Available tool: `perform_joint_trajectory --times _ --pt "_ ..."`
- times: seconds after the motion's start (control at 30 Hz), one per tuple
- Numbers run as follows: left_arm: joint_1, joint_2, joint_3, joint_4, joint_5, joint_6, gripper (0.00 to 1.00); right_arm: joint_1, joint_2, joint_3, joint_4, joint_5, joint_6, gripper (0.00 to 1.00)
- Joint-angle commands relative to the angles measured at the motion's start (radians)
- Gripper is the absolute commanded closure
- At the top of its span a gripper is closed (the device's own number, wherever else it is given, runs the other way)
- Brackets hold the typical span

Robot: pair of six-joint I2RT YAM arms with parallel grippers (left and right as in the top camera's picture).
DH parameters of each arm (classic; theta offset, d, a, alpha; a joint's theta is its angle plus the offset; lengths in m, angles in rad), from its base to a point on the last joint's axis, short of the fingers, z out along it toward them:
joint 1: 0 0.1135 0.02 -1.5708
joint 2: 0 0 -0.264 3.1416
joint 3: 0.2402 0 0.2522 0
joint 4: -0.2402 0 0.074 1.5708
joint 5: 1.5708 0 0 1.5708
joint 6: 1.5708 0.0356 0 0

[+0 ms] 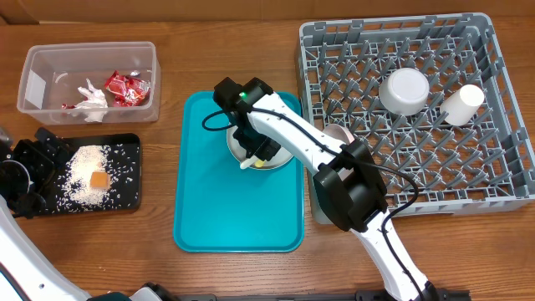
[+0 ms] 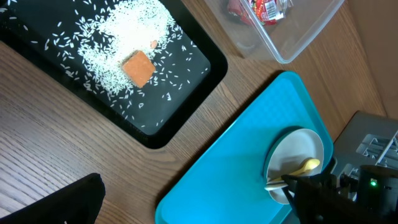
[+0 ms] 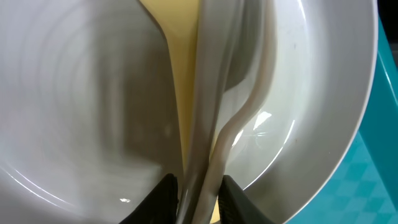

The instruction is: Sort waste into correct bins and load items into the dishwasher rack

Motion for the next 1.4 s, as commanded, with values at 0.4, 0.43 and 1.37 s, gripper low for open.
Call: perform_joint_trajectory --times 0.4,0.43,1.37 --pt "-0.009 -0.002 -0.006 0.001 0.016 0.023 0.00 -0.013 0.004 0.086 -0.016 0.003 -0.206 0.70" --pt "-0.009 -0.002 -0.006 0.001 0.017 0.023 0.00 -0.013 0.004 0.095 -0.023 0.003 -0.209 0.69" --pt "-0.009 -0.002 -0.006 0.001 0.017 0.023 0.00 -0.010 0.007 -0.001 -0.038 0.000 -0.156 0.66"
